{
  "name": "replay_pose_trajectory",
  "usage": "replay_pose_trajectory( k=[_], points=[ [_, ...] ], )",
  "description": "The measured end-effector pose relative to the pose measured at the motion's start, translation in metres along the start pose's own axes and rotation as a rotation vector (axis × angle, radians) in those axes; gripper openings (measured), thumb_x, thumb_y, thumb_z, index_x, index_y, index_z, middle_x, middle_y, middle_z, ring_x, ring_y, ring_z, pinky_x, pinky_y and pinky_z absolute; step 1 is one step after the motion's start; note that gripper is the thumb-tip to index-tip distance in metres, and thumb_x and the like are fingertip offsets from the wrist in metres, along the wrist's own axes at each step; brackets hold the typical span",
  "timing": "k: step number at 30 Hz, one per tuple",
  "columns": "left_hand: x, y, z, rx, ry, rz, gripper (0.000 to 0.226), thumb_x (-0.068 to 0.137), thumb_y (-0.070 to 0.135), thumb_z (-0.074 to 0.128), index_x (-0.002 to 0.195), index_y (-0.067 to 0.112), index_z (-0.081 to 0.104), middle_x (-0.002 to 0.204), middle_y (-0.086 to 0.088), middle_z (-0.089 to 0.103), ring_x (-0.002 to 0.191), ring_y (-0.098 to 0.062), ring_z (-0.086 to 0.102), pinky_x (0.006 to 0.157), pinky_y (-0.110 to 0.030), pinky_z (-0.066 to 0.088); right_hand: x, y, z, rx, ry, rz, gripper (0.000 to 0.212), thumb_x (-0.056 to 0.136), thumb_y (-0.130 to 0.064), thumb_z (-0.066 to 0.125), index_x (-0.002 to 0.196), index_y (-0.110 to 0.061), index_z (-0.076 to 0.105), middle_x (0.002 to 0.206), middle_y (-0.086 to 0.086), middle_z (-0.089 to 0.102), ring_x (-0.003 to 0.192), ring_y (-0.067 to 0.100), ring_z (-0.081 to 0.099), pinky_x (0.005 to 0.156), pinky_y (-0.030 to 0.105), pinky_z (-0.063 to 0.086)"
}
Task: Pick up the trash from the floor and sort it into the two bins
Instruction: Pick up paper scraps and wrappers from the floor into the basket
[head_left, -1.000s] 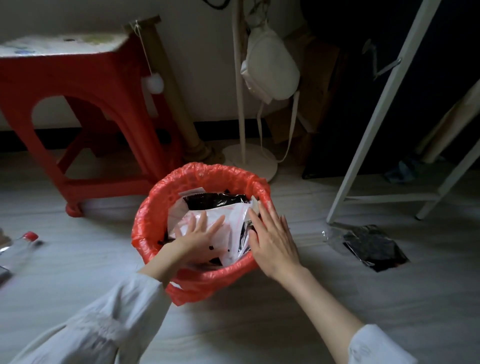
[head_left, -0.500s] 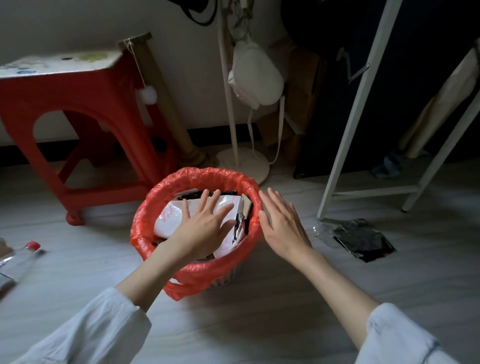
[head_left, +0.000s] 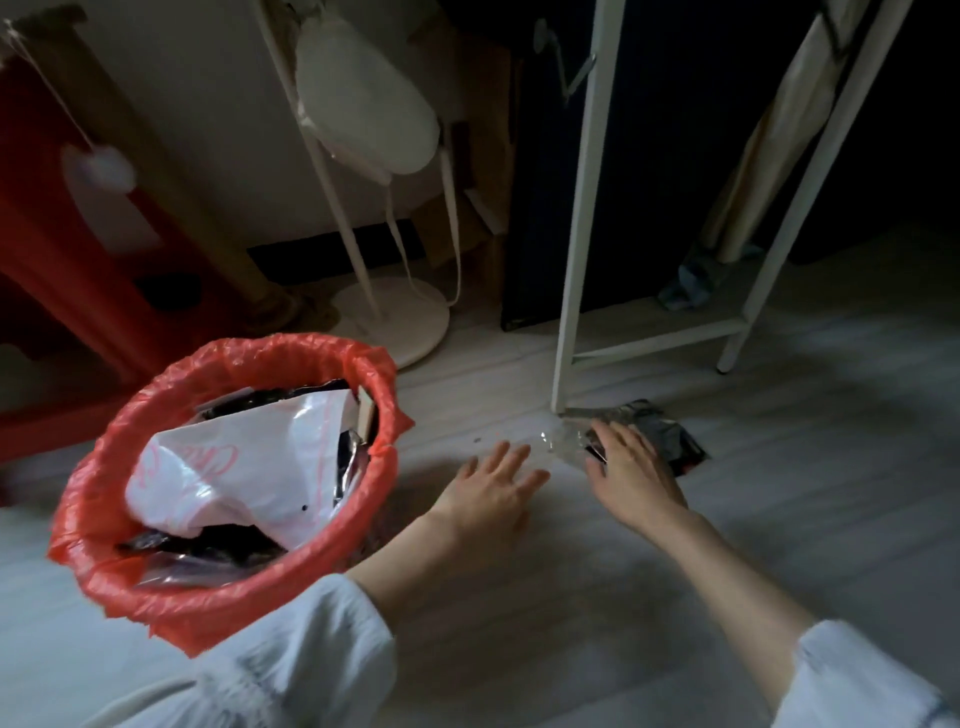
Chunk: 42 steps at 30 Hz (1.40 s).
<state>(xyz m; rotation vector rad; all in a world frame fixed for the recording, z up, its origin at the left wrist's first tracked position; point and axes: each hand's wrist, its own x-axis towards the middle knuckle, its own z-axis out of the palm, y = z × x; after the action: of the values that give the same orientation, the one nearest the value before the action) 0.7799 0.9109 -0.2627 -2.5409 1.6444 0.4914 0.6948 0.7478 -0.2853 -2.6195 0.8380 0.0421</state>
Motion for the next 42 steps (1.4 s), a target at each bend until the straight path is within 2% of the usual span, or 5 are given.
replay_pose_trajectory(
  k=[6, 15, 27, 37, 42],
  points=[
    [0.049, -0.018, 0.067, -0.203, -0.315, -0.243, 0.074, 0.094, 0.028, 0.046, 0.147, 0.036, -0.005, 0.154, -0.007, -0.024, 0.142, -0.032, -0.016, 0.114, -0.055, 0.007, 0.035, 0.073, 0.044, -0.050, -0.143, 0.131, 0.058, 0.094, -0.026, 0.041, 0.147, -0.014, 0.020, 0.154, 0.011, 0.022, 0.143, 0.027, 0.018, 0.115, 0.036, 0.020],
    [0.071, -0.050, 0.114, -0.336, -0.056, -0.447, 0.086, 0.092, 0.029, 0.053, 0.146, 0.030, -0.014, 0.153, -0.007, -0.025, 0.142, -0.030, -0.018, 0.114, -0.053, 0.006, 0.075, 0.112, 0.089, -0.118, -0.270, 0.152, 0.065, 0.095, -0.042, 0.039, 0.149, -0.027, 0.008, 0.158, 0.005, -0.008, 0.145, 0.027, -0.008, 0.118, 0.041, 0.004],
    [0.167, -0.004, 0.105, -0.157, 0.150, -0.086, 0.058, 0.100, 0.035, 0.029, 0.147, 0.033, -0.004, 0.157, -0.001, -0.012, 0.143, -0.027, -0.014, 0.115, -0.047, 0.000, 0.001, 0.115, 0.115, -0.022, 0.131, -0.081, 0.006, 0.069, -0.022, 0.071, 0.075, -0.020, 0.072, 0.082, 0.003, 0.063, 0.071, 0.029, 0.061, 0.061, 0.038, 0.054],
    [0.155, -0.010, 0.109, -0.098, 0.199, -0.045, 0.056, 0.090, 0.014, 0.049, 0.140, 0.029, 0.030, 0.131, -0.008, 0.043, 0.113, -0.029, 0.044, 0.089, -0.038, 0.041, 0.003, 0.130, 0.113, -0.137, -0.071, 0.180, 0.082, 0.071, -0.053, 0.071, 0.141, -0.023, 0.039, 0.151, 0.016, 0.028, 0.138, 0.034, 0.027, 0.109, 0.047, 0.029],
    [0.128, -0.007, 0.114, -0.267, 0.104, -0.137, 0.056, 0.090, 0.008, 0.050, 0.139, 0.029, 0.032, 0.152, -0.011, 0.021, 0.128, -0.033, 0.034, 0.095, -0.042, 0.044, -0.002, 0.123, 0.124, -0.087, 0.006, 0.127, 0.064, 0.042, -0.020, 0.092, 0.102, -0.012, 0.071, 0.112, 0.020, 0.066, 0.095, 0.037, 0.066, 0.072, 0.047, 0.057]
  ],
)
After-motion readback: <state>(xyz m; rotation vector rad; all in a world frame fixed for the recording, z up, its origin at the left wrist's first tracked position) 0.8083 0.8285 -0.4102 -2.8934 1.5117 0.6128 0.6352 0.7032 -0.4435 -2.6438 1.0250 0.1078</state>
